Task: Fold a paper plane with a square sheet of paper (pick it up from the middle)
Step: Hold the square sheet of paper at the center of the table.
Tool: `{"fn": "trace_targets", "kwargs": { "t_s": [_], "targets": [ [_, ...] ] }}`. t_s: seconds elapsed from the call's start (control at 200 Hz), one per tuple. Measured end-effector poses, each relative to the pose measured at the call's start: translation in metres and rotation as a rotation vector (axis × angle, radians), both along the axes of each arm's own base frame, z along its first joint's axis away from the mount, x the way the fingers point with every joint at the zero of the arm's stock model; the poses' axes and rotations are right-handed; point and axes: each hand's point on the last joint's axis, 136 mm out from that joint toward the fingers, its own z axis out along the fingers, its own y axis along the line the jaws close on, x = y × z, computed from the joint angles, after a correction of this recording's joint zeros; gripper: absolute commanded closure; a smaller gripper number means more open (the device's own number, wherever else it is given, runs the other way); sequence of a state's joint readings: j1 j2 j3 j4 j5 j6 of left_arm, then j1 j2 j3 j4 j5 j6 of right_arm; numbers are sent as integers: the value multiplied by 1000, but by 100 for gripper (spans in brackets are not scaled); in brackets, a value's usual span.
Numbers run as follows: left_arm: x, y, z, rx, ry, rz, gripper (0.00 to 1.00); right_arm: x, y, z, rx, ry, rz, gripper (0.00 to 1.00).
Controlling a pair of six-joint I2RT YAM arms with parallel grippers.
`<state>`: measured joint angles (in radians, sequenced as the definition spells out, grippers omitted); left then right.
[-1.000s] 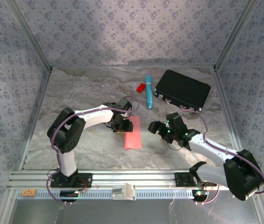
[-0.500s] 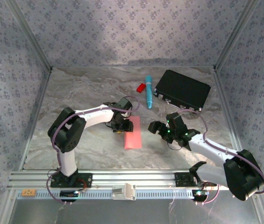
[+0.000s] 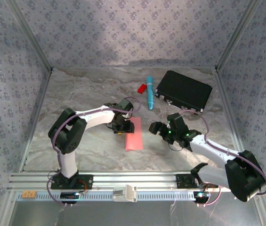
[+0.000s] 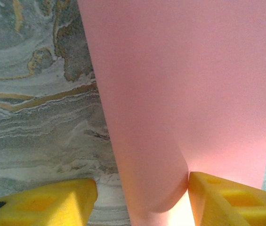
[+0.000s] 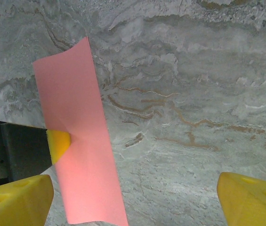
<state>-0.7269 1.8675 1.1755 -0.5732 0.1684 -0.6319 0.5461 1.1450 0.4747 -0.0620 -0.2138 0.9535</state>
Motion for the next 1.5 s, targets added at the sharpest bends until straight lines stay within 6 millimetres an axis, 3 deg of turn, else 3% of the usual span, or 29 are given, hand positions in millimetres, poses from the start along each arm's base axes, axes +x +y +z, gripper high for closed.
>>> {"fn": "trace_targets", "kwargs": {
  "t_s": [0.145,0.415,0.705,1.054,1.504],
  "targets": [
    [0,0,0,0,0,0,42,1,6,3,19,-10,14,27],
    [0,0,-1,1,0,-1,42,7,23,0,57,-10,45,79],
    [-1,0,-1,1,0,-1,42,17,49,-8,62,12,103,100],
    [-1,0,-1,1,0,-2,42,33,84,-20,73,49,165,100],
    [-2,-1,-4,10,-1,-9,42,37,102,-40,93,110,222,100]
  ]
}}
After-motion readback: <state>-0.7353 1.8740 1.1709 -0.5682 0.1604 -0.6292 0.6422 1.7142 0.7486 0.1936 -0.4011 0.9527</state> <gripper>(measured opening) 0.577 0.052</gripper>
